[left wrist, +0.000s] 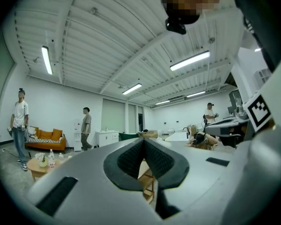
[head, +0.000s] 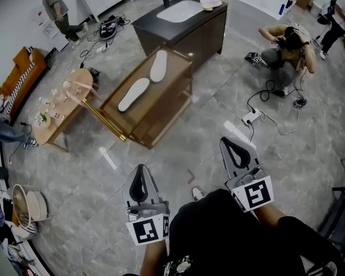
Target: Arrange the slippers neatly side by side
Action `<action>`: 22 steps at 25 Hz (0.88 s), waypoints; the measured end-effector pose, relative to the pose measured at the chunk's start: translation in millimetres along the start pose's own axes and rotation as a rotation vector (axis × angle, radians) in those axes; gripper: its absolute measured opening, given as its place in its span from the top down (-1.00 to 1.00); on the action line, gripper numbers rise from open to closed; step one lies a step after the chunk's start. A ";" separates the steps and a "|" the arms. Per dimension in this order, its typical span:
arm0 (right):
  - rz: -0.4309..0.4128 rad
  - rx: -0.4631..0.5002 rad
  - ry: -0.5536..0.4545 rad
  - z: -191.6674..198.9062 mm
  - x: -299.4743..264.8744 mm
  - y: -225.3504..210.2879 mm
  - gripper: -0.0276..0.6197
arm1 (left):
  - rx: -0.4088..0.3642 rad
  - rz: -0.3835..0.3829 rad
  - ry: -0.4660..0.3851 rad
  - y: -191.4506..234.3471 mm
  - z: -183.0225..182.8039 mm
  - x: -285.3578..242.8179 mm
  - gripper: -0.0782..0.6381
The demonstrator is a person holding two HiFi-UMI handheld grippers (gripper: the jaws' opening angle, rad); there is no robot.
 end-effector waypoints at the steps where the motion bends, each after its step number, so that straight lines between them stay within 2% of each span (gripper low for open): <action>1: 0.000 0.007 -0.002 -1.7 0.0 0.9 0.92 | 0.004 0.002 -0.002 1.1 -0.4 -0.7 0.78; 8: 0.026 0.018 0.020 -2.6 7.1 -0.4 0.92 | 0.006 0.033 -0.003 1.6 -3.3 -5.8 0.78; 14: 0.020 0.002 0.055 12.5 15.4 3.3 0.92 | -0.001 0.040 0.019 -5.8 6.5 2.3 0.78; 22: -0.031 -0.006 0.041 16.6 -8.2 11.9 0.92 | -0.003 -0.041 0.030 20.3 9.4 5.8 0.78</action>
Point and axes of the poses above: the fingertips, and each gripper's own axes: x backward along the fingers, y to its left, z out of its underside, the point moved 1 cm from there along x, backward along the fingers, and after that the axes turned 14 degrees about x, right-handed, at the moved point
